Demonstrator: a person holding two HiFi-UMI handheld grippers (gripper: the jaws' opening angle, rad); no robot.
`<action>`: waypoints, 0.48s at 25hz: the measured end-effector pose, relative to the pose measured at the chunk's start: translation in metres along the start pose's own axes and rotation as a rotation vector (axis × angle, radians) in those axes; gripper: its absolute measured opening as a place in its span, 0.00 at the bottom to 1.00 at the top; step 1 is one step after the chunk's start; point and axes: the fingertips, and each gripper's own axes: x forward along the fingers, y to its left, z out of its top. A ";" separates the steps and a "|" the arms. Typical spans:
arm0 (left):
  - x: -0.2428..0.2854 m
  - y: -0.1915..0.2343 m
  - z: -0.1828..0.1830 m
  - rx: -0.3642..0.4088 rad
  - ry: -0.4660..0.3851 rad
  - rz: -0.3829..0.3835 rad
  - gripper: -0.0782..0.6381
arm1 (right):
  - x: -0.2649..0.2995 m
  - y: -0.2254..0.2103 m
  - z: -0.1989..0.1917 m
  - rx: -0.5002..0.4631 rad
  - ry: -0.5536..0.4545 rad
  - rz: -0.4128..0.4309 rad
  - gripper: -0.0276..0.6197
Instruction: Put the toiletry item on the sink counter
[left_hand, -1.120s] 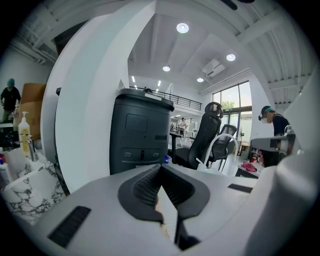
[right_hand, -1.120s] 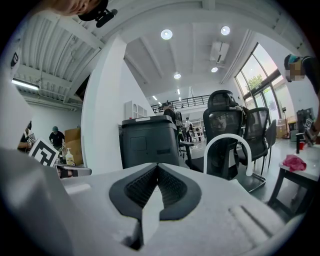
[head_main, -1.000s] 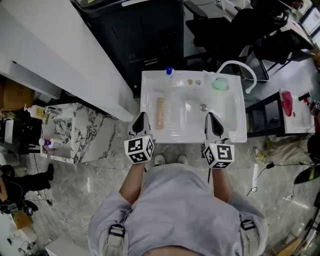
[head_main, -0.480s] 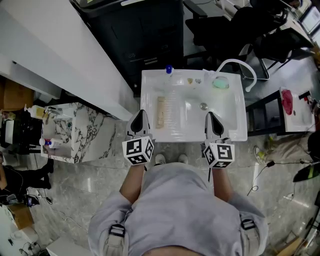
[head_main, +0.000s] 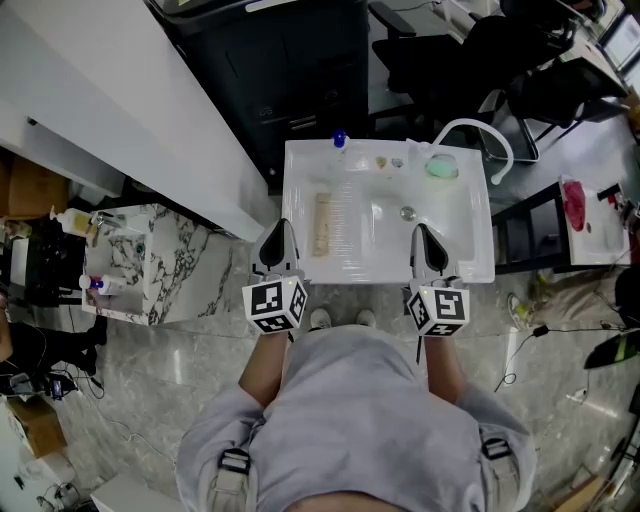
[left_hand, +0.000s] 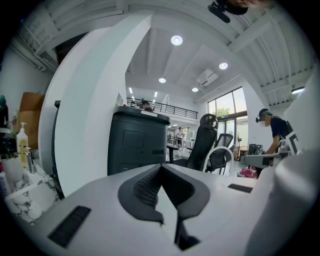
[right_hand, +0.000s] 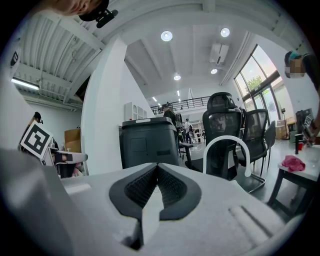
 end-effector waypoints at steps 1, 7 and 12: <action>-0.001 0.000 0.002 0.000 -0.004 -0.001 0.12 | 0.000 0.000 0.000 -0.001 0.000 0.000 0.05; -0.005 -0.003 0.011 0.008 -0.024 -0.002 0.12 | -0.001 0.000 0.002 -0.005 -0.002 -0.001 0.05; -0.008 -0.004 0.015 0.009 -0.038 -0.001 0.12 | -0.001 -0.001 0.003 -0.004 -0.006 0.000 0.05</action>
